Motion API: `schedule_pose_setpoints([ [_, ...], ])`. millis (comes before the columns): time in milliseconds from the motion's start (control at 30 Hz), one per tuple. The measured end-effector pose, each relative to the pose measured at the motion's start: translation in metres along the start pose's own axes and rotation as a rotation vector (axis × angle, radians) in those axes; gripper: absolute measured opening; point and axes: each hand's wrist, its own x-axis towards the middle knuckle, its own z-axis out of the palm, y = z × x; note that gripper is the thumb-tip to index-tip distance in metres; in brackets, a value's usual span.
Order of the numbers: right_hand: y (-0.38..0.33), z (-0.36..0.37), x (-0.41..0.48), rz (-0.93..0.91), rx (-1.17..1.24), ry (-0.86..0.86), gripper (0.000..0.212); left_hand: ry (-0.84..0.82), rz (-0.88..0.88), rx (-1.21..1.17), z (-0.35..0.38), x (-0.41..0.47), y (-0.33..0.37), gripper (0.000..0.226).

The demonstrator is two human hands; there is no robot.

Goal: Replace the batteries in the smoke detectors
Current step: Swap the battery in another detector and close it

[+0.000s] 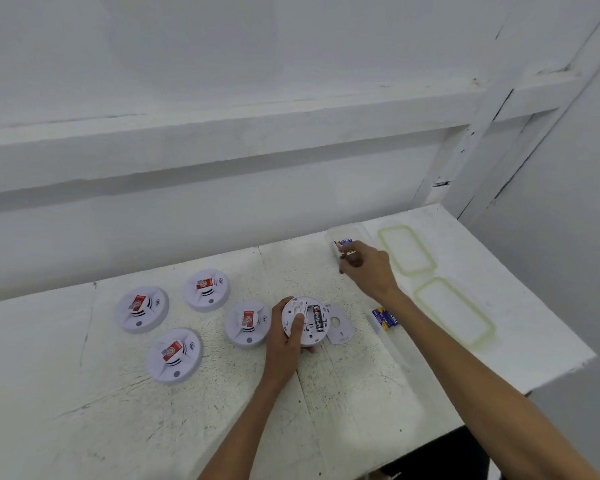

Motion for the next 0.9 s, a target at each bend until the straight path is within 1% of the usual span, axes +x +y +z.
schedule_pose_setpoints([
  [167,-0.014,0.022,-0.043,-0.025,0.199,-0.069,0.018,0.014,0.001,0.01,0.001,0.001,-0.001,0.032],
  [300,-0.016,0.034,-0.068,-0.067,0.194,-0.071,0.018,0.018,0.018,0.042,0.002,0.002,-0.001,0.033],
  [367,-0.013,0.04,-0.075,-0.112,0.141,-0.071,0.018,0.026,0.036,0.053,0.002,0.002,-0.003,0.032],
  [533,-0.003,0.053,-0.096,-0.26,-0.125,-0.06,0.019,0.008,0.012,0.029,0.001,0.003,-0.005,0.033],
  [633,0.006,0.058,-0.107,-0.365,-0.172,-0.027,0.024,0.014,0.016,0.017,0.001,0.001,-0.002,0.033],
  [733,0.015,0.06,-0.11,-0.469,-0.216,-0.058,0.029,0.023,0.015,0.017,0.001,0.003,-0.004,0.033],
  [833,0.016,0.062,-0.107,-0.413,-0.124,-0.07,0.022,0.014,0.019,0.039,0.0,0.004,-0.007,0.035],
  [900,0.013,0.066,-0.102,-0.3,-0.049,-0.05,0.023,0.017,-0.004,0.014,-0.001,0.005,-0.008,0.035],
])
